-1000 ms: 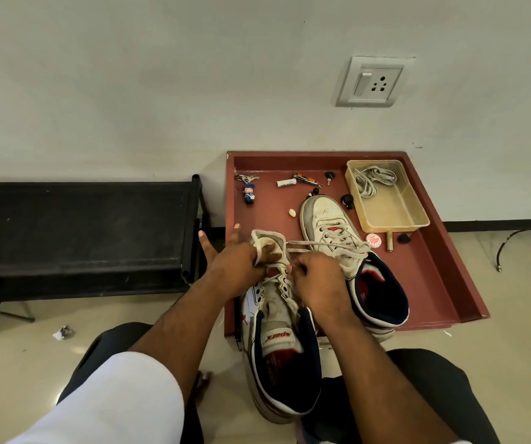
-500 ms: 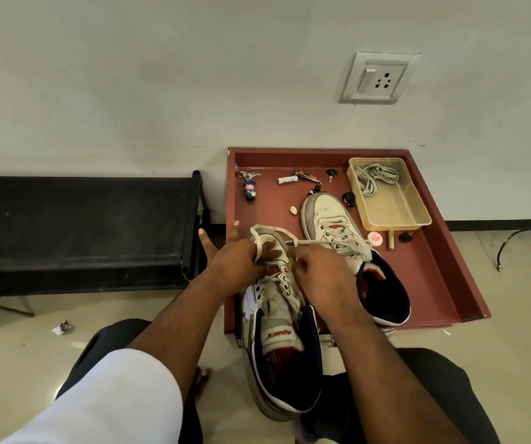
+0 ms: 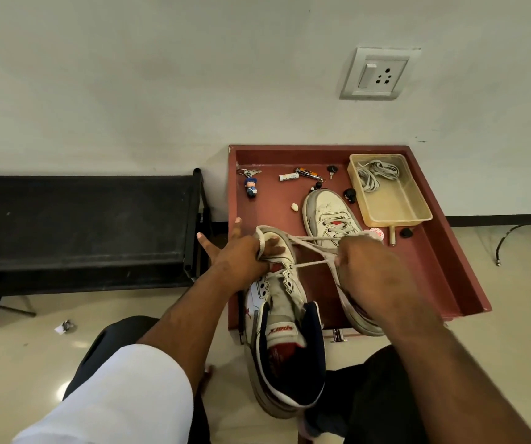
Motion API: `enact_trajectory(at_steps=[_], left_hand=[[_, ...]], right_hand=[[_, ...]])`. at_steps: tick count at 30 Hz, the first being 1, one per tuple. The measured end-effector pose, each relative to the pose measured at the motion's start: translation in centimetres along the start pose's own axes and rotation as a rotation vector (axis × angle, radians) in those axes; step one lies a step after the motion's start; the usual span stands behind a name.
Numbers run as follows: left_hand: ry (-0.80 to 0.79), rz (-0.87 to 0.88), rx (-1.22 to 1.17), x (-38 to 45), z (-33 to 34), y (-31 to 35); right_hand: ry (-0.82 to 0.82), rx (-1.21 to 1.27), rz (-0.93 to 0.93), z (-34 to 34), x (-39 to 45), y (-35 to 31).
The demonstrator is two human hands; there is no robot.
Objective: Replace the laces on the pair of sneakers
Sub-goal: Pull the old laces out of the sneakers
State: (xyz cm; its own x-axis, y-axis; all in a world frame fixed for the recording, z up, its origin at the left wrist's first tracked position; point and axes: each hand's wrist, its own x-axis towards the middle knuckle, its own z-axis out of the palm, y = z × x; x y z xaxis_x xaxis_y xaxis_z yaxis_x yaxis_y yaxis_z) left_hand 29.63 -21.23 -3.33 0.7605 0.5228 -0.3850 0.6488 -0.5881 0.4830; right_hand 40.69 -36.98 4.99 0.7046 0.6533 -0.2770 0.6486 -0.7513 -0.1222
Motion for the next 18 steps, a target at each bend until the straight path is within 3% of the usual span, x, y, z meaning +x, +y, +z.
enact_trajectory(at_steps=[2,5,8,10,12,16,18], left_hand=[[-0.006,0.01,0.0,-0.1,-0.3,0.2],[-0.01,0.005,0.006,-0.4,-0.5,0.4],[-0.016,0.023,0.004,-0.1,-0.2,0.1],[-0.018,0.028,0.022,0.0,-0.2,-0.1],[-0.024,0.029,0.022,0.3,-0.1,-0.2],[-0.011,-0.007,0.055,0.5,0.3,-0.1],[-0.006,-0.018,0.08,0.6,0.2,0.0]], right_hand=[[0.115,0.05,0.017,-0.9,-1.3,0.1],[0.133,0.084,-0.096,0.3,-1.9,-1.4],[0.026,0.086,-0.243,3.3,0.1,-2.2],[-0.089,0.137,-0.231,4.8,1.2,-2.2],[-0.105,0.212,-0.164,5.6,1.9,-2.1],[-0.009,0.349,-0.089,4.6,1.6,-2.1],[0.158,0.497,-0.04,2.4,0.7,-1.8]])
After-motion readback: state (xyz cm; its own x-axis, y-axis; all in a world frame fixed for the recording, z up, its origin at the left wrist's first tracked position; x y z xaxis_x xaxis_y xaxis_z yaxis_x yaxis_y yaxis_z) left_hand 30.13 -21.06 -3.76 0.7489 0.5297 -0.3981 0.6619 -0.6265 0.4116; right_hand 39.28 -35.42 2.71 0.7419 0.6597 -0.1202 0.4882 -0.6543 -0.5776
